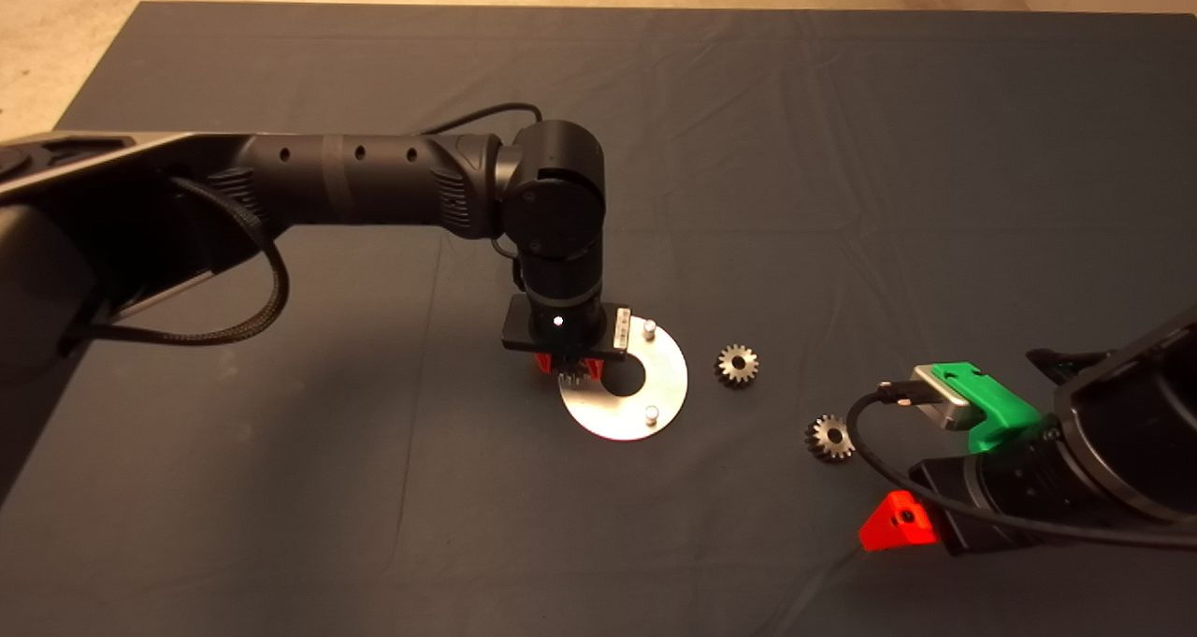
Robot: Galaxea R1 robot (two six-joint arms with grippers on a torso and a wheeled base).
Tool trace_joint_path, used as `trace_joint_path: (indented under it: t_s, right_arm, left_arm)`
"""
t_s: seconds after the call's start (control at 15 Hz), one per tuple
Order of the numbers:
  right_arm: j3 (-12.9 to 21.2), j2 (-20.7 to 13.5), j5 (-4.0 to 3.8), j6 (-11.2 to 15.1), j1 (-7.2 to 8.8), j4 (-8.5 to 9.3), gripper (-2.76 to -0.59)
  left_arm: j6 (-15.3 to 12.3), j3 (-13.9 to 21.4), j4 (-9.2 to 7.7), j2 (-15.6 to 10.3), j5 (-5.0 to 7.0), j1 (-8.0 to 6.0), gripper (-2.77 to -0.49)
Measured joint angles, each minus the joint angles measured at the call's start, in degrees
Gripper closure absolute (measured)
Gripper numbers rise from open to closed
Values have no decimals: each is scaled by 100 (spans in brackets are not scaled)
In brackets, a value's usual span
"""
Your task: Install three planetary gears onto the carrier pins
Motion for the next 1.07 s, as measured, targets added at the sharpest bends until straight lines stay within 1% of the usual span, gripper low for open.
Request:
trace_joint_path:
  t_s: [0.13,0.2,0.47,0.53,0.67,0.73,0.87,0.93,1.0,1.07]
  right_arm:
    - [0,0,0,0,0,0,-275]
    - [0,0,0,0,1,0,-275]
    - [0,0,2,0,0,0,-275]
    - [0,0,0,0,2,0,-275]
    - [0,0,0,0,0,0,-275]
    - [0,0,0,0,0,0,-275]
    - [0,0,0,0,1,0,-275]
    - [0,0,0,0,0,0,-275]
    - [0,0,0,-16,2,0,-275]
    - [0,0,0,-70,2,0,-275]
  left_arm:
    - [0,0,0,-1,0,0,-87]
    - [2,0,0,-1,0,0,-93]
    - [46,0,-7,-2,0,-2,-105]
    - [68,0,-8,-2,0,-2,-113]
    - [96,0,-9,-2,0,-2,-117]
    - [102,0,-8,-2,0,-2,-128]
    - [105,52,-7,-4,2,-7,-132]
    - [105,142,-11,-4,0,-20,-142]
    - [105,250,-23,-18,0,-73,-146]
    - [105,366,-29,-52,-1,-190,-146]
